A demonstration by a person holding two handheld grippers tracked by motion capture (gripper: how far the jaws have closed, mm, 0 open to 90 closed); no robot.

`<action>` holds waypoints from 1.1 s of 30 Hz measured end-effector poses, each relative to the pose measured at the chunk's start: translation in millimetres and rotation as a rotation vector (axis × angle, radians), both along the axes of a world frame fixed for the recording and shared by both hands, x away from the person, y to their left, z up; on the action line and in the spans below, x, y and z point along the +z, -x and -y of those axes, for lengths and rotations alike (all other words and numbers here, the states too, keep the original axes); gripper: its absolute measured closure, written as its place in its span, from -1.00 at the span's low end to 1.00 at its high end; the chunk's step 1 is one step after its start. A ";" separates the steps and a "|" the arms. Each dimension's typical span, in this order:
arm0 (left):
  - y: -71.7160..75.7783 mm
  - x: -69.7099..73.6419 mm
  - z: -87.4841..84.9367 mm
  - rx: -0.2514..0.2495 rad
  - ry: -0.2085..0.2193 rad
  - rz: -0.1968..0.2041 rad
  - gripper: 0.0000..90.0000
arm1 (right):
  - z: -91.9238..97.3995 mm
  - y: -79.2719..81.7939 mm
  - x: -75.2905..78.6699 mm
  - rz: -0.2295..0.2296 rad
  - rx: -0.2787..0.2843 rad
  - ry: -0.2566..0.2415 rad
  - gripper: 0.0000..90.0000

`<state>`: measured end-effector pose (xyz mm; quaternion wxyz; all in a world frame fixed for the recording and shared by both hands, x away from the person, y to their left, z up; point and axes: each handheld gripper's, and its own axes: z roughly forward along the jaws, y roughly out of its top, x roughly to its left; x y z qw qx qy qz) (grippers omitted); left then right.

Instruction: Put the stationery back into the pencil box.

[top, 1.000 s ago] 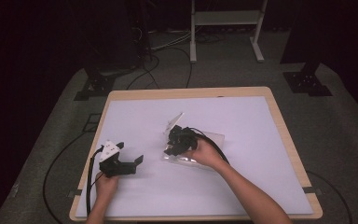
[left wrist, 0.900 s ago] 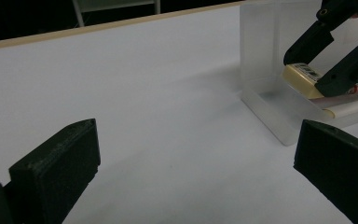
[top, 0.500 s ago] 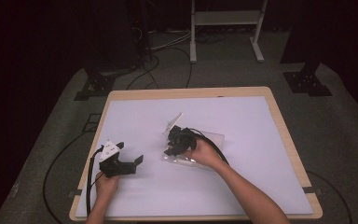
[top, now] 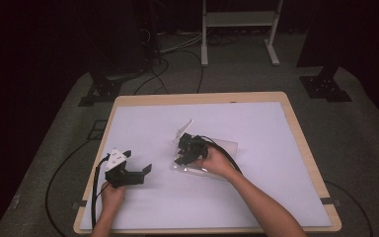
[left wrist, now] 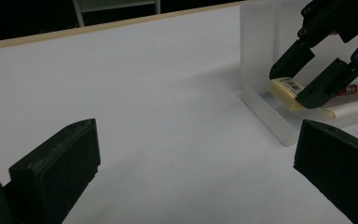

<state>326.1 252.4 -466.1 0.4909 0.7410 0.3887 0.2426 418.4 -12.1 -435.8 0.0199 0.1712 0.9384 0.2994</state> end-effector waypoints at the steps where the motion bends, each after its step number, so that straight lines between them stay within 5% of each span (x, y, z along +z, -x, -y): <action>1: 0.0 0.0 0.0 0.000 0.001 -0.001 -1.00 | -0.2 0.2 -0.5 -0.003 -0.003 0.000 0.29; 33: 0.1 0.2 -0.4 -0.001 -0.001 -0.001 -1.00 | -4.3 -3.0 -11.5 -0.029 -0.007 0.012 0.26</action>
